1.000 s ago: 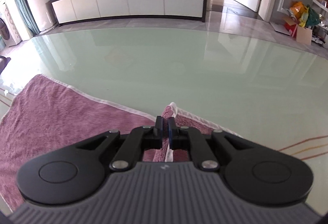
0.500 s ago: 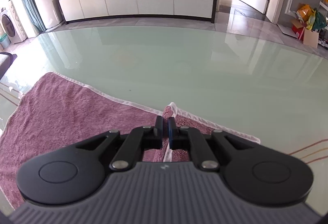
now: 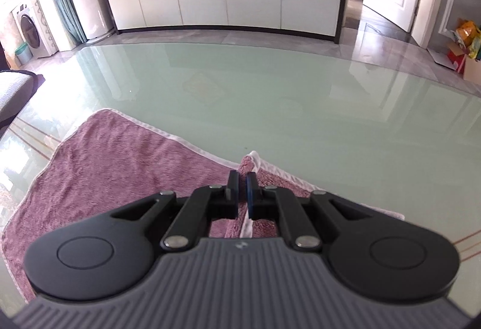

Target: Fold towel

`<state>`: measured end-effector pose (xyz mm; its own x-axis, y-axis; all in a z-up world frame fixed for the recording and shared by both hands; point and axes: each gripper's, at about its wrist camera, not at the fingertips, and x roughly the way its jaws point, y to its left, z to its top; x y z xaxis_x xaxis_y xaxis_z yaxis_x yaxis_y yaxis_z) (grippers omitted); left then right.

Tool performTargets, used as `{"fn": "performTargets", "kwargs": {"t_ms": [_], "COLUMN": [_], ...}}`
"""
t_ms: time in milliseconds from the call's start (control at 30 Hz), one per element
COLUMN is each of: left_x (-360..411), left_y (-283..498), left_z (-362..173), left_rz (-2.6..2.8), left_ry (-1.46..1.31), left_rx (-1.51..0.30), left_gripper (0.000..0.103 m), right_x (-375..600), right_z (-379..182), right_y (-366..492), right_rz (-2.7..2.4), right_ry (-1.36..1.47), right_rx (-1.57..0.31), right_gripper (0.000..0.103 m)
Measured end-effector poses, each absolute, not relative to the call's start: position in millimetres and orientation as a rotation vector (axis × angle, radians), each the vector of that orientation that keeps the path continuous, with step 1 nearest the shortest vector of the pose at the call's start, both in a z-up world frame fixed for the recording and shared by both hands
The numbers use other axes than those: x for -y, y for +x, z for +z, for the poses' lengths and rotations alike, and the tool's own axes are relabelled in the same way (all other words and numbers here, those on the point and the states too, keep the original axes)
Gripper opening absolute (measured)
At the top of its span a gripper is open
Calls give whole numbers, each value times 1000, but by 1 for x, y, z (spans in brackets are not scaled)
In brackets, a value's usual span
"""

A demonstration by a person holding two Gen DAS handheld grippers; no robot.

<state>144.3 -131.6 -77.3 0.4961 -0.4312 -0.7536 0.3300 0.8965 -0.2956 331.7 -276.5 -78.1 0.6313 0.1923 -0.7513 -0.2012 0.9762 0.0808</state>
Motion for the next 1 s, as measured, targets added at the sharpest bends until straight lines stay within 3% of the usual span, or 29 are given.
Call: {"fn": "performTargets", "kwargs": {"t_ms": [1000], "left_x": [68], "left_y": [101], "left_z": [-60], "left_rz": [-332], "left_ry": [-189], "left_rx": [-960], "left_gripper": [4], "right_x": [179], "right_z": [-82], "right_y": [358], "right_rz": [310], "right_ry": [-53], "right_rx": [-862], "right_gripper": [5]}}
